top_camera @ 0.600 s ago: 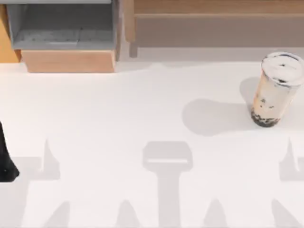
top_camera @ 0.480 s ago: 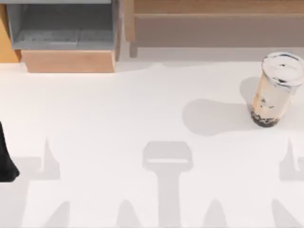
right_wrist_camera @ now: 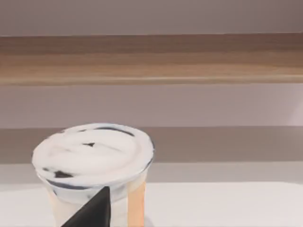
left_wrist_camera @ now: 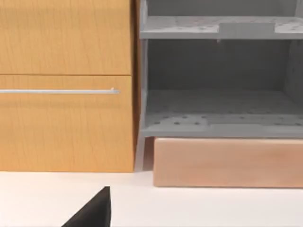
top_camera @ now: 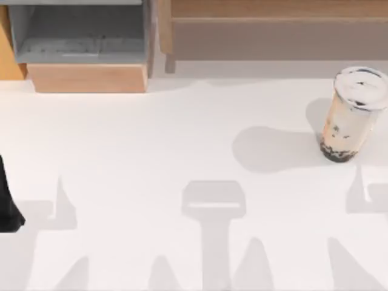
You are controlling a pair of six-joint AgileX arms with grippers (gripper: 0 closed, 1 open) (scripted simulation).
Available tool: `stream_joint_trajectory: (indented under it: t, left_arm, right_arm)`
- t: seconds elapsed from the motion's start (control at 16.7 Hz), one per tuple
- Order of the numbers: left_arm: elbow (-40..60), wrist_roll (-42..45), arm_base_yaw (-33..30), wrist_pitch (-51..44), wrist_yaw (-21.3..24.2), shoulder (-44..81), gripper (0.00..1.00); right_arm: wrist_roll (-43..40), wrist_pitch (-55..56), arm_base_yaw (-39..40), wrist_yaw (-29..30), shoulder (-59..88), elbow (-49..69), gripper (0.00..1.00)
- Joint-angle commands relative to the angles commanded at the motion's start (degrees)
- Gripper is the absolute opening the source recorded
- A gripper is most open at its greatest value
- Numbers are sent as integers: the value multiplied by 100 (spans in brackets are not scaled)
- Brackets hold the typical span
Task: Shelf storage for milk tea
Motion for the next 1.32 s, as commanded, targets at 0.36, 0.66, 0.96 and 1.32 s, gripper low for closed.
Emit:
stream_joint_trajectory:
  t: [0.36, 0.66, 0.96, 1.32]
  left_arm:
    - [0, 0, 0, 0, 0, 0, 100]
    - [0, 0, 0, 0, 0, 0, 100]
    - [0, 0, 0, 0, 0, 0, 100]
    - [0, 0, 0, 0, 0, 0, 100]
  right_arm:
    - [189, 2359, 895, 973, 3301, 311, 100]
    - [372, 4121, 1571, 1670, 5790, 559, 100]
    - [495, 5110, 1956, 2051, 7076, 713, 100]
    - [502, 5176, 1966, 2072, 7165, 702, 100]
